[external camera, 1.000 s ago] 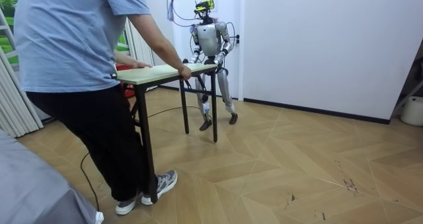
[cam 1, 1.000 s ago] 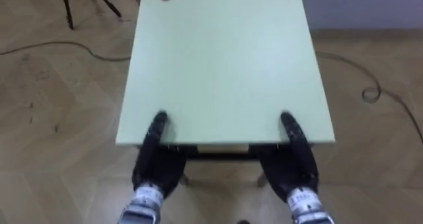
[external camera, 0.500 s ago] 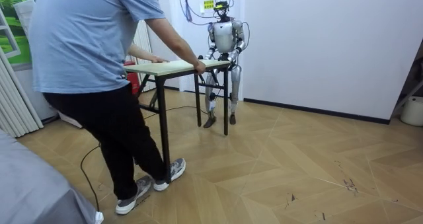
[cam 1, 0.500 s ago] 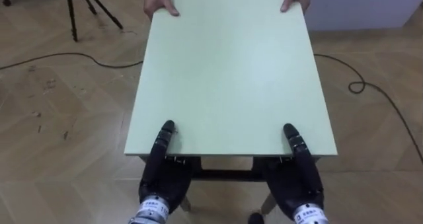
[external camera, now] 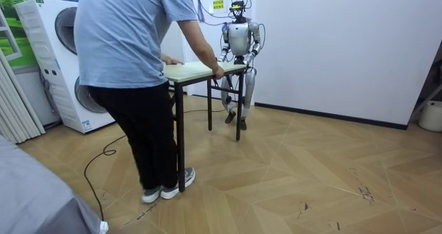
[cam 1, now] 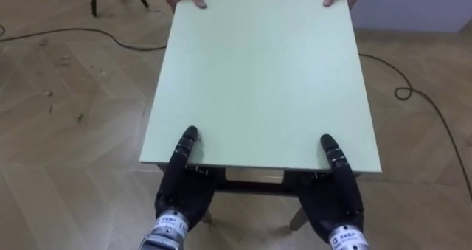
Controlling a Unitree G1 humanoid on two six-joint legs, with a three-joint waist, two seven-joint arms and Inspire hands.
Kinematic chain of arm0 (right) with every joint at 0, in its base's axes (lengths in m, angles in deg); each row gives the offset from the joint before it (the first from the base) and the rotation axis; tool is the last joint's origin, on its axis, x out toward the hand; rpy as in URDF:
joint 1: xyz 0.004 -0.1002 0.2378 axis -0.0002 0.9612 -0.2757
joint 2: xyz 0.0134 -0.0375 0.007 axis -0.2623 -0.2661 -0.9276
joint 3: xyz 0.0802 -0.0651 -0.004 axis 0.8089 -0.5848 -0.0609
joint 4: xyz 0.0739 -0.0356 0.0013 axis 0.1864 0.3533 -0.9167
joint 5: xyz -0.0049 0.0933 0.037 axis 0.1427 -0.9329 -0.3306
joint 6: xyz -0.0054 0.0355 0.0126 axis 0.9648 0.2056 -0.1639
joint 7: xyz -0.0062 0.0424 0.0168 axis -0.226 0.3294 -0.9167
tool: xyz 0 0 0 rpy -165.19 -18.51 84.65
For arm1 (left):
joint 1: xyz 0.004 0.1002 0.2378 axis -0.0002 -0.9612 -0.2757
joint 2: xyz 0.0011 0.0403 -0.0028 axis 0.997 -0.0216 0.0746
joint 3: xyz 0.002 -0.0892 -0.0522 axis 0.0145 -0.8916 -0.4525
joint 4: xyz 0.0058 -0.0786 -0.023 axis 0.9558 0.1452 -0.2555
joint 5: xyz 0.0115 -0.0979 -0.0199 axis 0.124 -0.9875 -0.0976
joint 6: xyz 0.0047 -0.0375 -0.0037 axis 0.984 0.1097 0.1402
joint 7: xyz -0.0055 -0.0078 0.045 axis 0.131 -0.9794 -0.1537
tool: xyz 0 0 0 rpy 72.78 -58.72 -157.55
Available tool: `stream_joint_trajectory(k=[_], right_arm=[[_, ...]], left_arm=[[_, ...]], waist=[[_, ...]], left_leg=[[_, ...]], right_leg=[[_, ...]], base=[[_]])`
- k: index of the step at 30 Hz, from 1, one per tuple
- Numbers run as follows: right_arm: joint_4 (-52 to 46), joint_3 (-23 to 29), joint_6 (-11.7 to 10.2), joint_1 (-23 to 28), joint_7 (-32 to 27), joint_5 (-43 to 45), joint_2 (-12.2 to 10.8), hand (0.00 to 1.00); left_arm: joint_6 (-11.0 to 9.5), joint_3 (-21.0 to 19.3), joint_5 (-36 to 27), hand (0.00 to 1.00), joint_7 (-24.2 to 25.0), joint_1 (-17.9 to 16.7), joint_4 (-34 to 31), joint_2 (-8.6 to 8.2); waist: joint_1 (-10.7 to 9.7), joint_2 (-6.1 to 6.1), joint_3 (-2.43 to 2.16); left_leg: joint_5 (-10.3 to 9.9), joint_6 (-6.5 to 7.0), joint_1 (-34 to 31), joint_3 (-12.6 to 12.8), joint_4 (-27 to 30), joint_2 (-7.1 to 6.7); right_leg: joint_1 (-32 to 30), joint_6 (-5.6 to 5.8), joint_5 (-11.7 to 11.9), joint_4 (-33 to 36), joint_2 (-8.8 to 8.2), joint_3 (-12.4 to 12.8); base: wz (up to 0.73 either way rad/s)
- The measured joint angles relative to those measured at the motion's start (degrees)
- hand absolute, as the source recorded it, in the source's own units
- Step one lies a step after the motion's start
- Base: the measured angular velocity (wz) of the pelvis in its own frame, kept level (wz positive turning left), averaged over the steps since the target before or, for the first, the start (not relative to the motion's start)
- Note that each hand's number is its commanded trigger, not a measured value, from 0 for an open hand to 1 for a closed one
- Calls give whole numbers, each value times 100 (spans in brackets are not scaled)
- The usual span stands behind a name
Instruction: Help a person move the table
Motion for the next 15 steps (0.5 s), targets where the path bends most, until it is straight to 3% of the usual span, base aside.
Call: stream_joint_trajectory(k=[1, 3, 4, 5, 6, 7, 8, 9, 12, 14, 15], right_arm=[[0, -7, 23, -8, 2, -12, -27, 100], [2, -105, 30, -116, 2, -5, -33, 100], [19, -194, 22, -201, 1, 17, -84, 100], [48, -243, 25, -268, 2, 16, -168, 100], [48, -235, 12, -257, 27, 6, -139, 100], [49, -178, 13, -253, 144, -2, 16, 100], [107, -142, 45, -277, 188, 6, 9, 100], [223, -112, 134, -279, 190, 17, -48, 100], [233, -116, 104, -210, 142, -10, -103, 100], [299, -125, 51, -219, 83, -46, -157, 100], [302, -138, -10, -223, 84, -109, -166, 100]], left_arm=[[38, -34, -4, 100, 0, -5, -62, 72], [41, -120, -1, 100, 8, -44, -172, 110], [52, -215, 5, 100, 9, -78, -248, 160], [85, -322, 17, 100, 12, -78, -297, 204], [118, -322, 22, 100, 12, -80, -292, 175], [148, -277, 77, 100, 26, -110, -300, 68], [132, -250, 83, 100, 50, -131, -310, 63], [97, -187, 101, 100, 52, -153, -298, 120], [142, -206, 97, 100, -54, -166, -299, 185], [127, -162, 98, 100, -145, -130, -298, 217], [130, -140, 98, 100, -197, -55, -297, 253]], waist=[[97, -86, 2], [159, -121, 6], [232, -125, 23], [354, -123, 159], [392, -100, 148], [394, 96, 116], [398, 115, 124], [397, -2, 93], [686, 32, 97], [793, 71, 97], [879, 62, 90]], left_leg=[[0, 4, -17, 200, -4, -3], [-1, 4, -262, 196, 210, 119], [-1, 4, -564, 179, 722, 343], [-12, -2, -1180, 93, 1763, 644], [7, -76, -1387, -69, 1553, 599], [568, -187, -1626, -472, 510, 441], [903, 289, -1718, -488, 352, 452], [1003, 284, -1697, -425, 359, 477], [1078, 205, -1592, -418, 429, 708], [1439, -97, -1544, -534, 175, 779], [1874, -725, -1494, -779, -313, 668]], right_leg=[[174, 4, -125, -139, -4, -23], [478, -25, -351, -1015, 99, -164], [713, -54, -342, -1690, 231, -289], [1012, -85, -308, -2252, 451, -126], [1049, -96, -315, -2400, 512, 17], [933, -110, -337, -2405, 660, 240], [894, -124, -413, -2351, 716, 328], [837, -147, -506, -2276, 715, 318], [847, -251, -435, -2332, 924, 188], [787, -519, -224, -2410, 1140, 213], [658, -665, 85, -2661, 1246, 173]], base=[[-29], [-39], [-32], [-25], [-17], [-15], [-12], [-8], [-32], [-8], [-18]])
